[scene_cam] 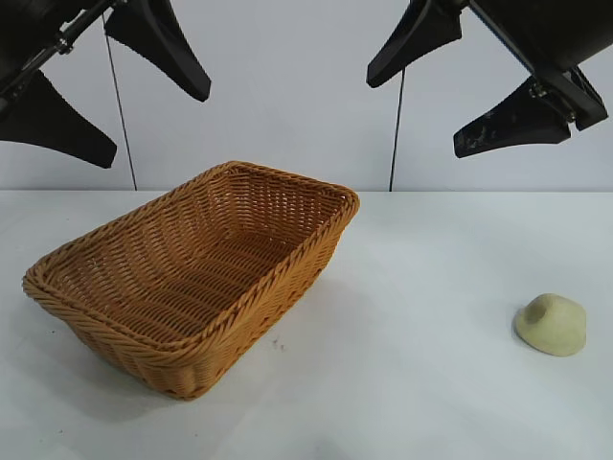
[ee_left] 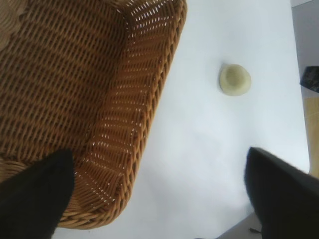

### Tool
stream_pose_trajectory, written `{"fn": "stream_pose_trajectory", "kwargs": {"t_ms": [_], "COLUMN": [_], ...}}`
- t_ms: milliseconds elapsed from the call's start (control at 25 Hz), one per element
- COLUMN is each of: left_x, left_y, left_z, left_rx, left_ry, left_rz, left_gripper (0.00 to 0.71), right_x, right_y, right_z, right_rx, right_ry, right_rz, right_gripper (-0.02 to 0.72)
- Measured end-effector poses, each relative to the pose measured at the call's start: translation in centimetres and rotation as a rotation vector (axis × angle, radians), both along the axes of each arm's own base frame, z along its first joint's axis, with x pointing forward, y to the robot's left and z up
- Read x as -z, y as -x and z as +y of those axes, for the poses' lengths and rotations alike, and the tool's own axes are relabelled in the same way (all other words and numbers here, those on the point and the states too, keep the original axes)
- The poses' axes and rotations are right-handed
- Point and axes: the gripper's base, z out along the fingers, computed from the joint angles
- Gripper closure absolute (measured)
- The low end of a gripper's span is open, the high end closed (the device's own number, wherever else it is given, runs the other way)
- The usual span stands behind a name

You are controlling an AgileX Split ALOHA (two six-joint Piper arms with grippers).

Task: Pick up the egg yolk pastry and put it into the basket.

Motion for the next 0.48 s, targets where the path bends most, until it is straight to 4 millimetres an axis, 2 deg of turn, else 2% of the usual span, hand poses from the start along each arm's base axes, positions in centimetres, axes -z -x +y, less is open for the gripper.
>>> {"fn": "stream_pose_trajectory", "kwargs": {"t_ms": [480], "left_x": [-0.11], "left_y": [-0.3], "left_z": [0.07], "left_rx": [-0.022], "left_ry": [0.002], "left_rz": [-0.029], "left_gripper": [0.043], "right_x": [0.0], "right_y": [0.0], "right_z": [0.0], "right_rx": [0.0], "right_ry": [0.0], "right_rz": [0.0], "right_gripper": [0.025]}}
